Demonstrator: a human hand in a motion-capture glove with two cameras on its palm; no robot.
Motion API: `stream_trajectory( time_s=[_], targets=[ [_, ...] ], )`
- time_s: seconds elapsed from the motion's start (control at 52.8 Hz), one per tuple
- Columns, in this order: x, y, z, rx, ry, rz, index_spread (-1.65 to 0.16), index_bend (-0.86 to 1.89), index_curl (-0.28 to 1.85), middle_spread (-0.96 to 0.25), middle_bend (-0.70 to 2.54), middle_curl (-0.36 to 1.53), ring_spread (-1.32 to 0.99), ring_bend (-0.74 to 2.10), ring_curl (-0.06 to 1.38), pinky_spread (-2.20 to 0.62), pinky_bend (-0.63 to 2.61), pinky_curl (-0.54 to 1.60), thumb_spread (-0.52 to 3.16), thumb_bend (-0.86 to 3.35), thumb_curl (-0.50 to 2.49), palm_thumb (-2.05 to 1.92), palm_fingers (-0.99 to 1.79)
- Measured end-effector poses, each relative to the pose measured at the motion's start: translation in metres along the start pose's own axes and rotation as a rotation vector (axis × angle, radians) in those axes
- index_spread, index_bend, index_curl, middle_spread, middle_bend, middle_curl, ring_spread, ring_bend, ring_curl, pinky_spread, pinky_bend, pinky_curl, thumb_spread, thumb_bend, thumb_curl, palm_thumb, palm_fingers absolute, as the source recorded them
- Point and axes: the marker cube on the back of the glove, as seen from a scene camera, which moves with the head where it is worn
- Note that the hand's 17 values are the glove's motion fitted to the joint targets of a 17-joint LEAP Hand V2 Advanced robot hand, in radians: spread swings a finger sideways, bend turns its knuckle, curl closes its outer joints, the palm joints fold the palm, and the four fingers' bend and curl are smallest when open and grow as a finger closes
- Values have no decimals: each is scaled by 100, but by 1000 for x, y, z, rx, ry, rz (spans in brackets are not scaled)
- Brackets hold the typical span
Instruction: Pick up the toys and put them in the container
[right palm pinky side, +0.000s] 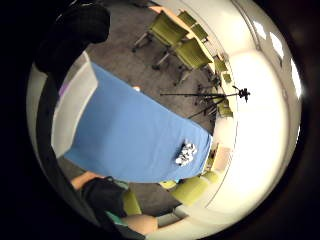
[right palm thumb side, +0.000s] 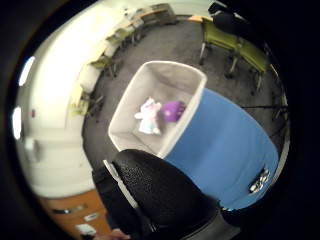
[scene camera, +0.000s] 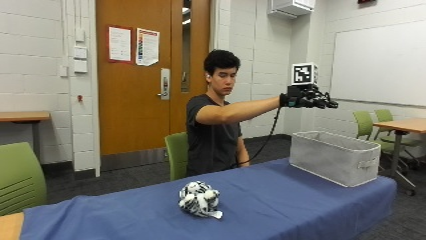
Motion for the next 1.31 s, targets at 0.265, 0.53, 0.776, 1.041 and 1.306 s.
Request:
stream_trajectory(
  time_s=[0.265,0.53,0.776,1.041,1.306],
  targets=[
    [180,95,12,23,70,282,-31,18,51,-8,31,39,-22,44,24,-6,86,34,90,-15,13,-23,0],
    [304,173,48,3,62,480,-32,18,49,-8,30,40,-24,41,24,-5,81,33,90,-14,9,-21,3],
    [370,211,111,-68,35,566,-32,18,47,-9,29,40,-25,37,25,-5,77,32,92,-14,7,-20,3],
    [410,244,209,-173,0,623,-33,19,47,-11,29,41,-25,16,22,-3,70,32,94,-12,7,-18,-8],
    [407,267,265,-268,-46,669,-32,11,39,-12,18,38,-22,13,18,-2,75,34,96,-11,7,-16,-17]
  ],
)
